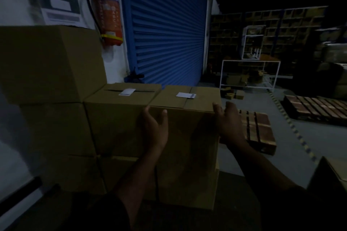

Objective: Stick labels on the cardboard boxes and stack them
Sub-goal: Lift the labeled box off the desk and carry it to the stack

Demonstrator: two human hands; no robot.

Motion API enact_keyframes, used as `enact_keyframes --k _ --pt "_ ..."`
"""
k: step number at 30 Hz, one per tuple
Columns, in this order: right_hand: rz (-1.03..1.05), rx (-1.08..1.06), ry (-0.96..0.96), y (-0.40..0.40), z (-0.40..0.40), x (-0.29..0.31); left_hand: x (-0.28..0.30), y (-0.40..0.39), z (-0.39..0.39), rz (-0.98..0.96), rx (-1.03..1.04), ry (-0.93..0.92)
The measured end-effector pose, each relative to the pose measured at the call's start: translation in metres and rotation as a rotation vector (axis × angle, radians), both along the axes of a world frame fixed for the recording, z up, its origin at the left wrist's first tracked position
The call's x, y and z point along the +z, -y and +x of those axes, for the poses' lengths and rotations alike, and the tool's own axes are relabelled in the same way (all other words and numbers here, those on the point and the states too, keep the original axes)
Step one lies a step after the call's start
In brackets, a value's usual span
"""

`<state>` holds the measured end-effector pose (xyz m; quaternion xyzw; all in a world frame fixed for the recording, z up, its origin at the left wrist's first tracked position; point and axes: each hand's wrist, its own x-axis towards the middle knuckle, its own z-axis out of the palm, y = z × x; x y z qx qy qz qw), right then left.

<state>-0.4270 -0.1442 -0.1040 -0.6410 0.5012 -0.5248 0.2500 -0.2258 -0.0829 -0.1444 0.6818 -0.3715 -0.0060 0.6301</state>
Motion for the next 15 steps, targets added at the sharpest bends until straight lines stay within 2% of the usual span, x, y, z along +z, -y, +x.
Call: enact_keyframes --k 4,8,15 --pt "0.101 -0.04 0.026 0.011 0.017 -0.013 -0.012 0.014 0.019 0.047 -0.053 -0.028" --pt "0.103 -0.107 0.062 0.011 0.024 -0.018 -0.026 0.02 0.018 0.039 -0.094 -0.012" --pt "0.079 -0.222 0.11 -0.003 0.023 -0.019 -0.009 0.007 0.015 0.075 -0.009 -0.011"
